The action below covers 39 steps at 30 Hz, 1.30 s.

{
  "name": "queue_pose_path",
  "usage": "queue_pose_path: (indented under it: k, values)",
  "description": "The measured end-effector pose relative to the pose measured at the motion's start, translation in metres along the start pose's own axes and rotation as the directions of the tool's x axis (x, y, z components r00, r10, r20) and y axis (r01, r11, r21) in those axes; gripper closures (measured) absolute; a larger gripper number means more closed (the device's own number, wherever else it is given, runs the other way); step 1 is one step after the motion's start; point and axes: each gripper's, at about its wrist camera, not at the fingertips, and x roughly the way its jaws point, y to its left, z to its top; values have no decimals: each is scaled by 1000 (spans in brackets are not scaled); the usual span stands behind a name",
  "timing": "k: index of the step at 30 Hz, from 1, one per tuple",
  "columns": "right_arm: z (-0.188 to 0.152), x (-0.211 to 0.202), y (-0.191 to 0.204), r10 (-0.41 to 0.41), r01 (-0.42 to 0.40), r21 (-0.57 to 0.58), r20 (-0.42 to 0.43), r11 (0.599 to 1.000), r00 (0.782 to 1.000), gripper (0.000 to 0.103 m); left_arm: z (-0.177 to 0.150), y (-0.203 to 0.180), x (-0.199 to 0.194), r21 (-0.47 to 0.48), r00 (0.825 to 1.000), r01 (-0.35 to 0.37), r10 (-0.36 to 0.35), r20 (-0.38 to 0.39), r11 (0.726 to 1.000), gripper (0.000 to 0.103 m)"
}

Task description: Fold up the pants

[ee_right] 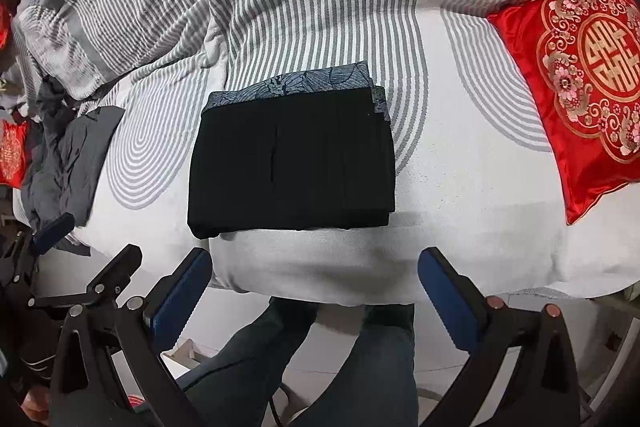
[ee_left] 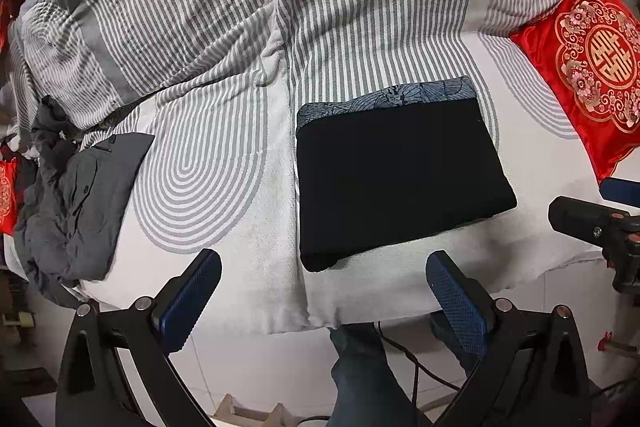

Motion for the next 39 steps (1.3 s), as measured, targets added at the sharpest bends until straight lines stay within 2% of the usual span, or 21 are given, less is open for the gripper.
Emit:
queue_pose_path:
  k: [39]
  values:
    - [-3, -2, 5, -11, 10, -40, -4, 999, 1000, 0, -7, -5, -4, -22, 1000, 8, -7, 8, 1000, 0]
